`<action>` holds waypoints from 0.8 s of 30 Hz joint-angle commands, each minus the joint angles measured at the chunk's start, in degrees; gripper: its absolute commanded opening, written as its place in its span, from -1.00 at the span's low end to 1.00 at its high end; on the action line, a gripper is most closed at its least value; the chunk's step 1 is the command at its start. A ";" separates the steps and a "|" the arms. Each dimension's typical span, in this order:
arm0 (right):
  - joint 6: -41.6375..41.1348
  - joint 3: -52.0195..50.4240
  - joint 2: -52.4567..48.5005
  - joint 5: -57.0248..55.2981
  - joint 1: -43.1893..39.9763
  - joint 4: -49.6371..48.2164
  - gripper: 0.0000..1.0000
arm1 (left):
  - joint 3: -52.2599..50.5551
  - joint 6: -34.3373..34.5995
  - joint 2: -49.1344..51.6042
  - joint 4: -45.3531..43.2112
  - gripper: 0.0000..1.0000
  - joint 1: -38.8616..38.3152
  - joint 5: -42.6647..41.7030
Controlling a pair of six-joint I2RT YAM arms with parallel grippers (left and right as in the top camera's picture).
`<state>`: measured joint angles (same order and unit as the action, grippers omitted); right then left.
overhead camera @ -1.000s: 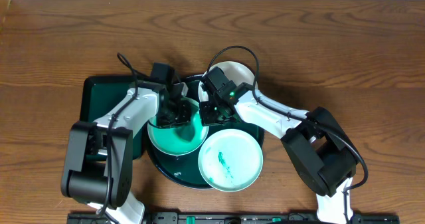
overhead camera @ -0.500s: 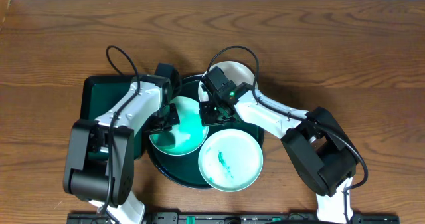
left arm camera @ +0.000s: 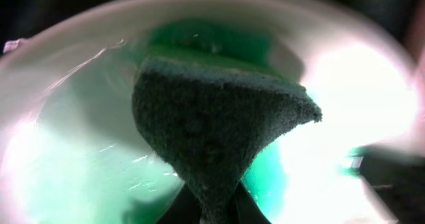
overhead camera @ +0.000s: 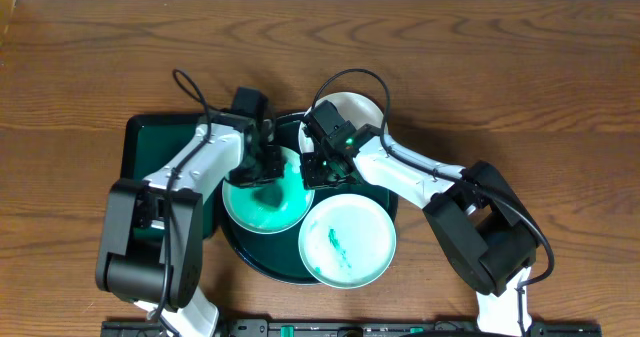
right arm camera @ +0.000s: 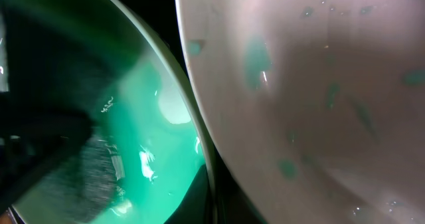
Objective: Clean dirty plates on tray and stack at the side
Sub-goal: 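Scrub the left plate with the sponge in the left gripper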
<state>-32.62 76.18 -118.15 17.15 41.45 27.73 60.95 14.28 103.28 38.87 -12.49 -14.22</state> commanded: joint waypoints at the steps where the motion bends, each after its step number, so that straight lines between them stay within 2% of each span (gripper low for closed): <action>1: 0.92 0.02 -1.77 -0.15 0.20 0.09 -0.98 | -1.38 -2.64 2.29 -5.22 -0.86 -2.82 -9.55; 4: 0.92 0.02 -1.77 -0.15 0.20 -0.02 -0.98 | -1.38 -1.20 2.29 -5.88 -0.86 -2.69 -5.35; 8: 0.94 0.02 -1.77 -0.15 0.20 -0.02 -0.98 | -1.38 11.08 2.29 -0.66 -0.86 -2.69 11.89; 10: 0.94 0.02 -1.77 -0.15 0.20 0.00 -0.97 | -1.38 12.52 2.29 2.19 -0.86 -2.71 13.57; 13: 0.92 0.02 -1.77 -0.15 0.20 -0.07 -0.97 | -1.38 11.02 2.27 5.31 -0.85 -2.99 8.83; 15: 0.94 0.02 -1.77 -0.15 0.20 -0.09 -0.98 | -1.38 5.22 2.27 5.86 -0.86 -3.48 -0.39; 16: 0.94 0.02 -1.77 -0.15 0.20 -0.09 -0.98 | -1.38 1.01 2.29 5.79 -0.85 -3.96 -8.31; 18: 0.94 0.02 -1.77 -0.15 0.20 -0.07 -0.98 | -1.38 -3.96 2.27 5.09 -0.85 -4.76 -18.67; 20: 0.94 0.02 -1.77 -0.15 0.20 -0.07 -0.98 | -1.38 -4.24 2.27 3.82 -0.86 -5.33 -20.26; 24: 0.94 0.02 -1.77 -0.15 0.20 -0.04 -0.98 | -1.38 -3.72 2.27 1.05 -0.85 -5.27 -16.52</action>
<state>-32.18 76.16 -118.32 18.22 41.32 27.53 60.60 13.41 103.98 42.02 -16.19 -24.84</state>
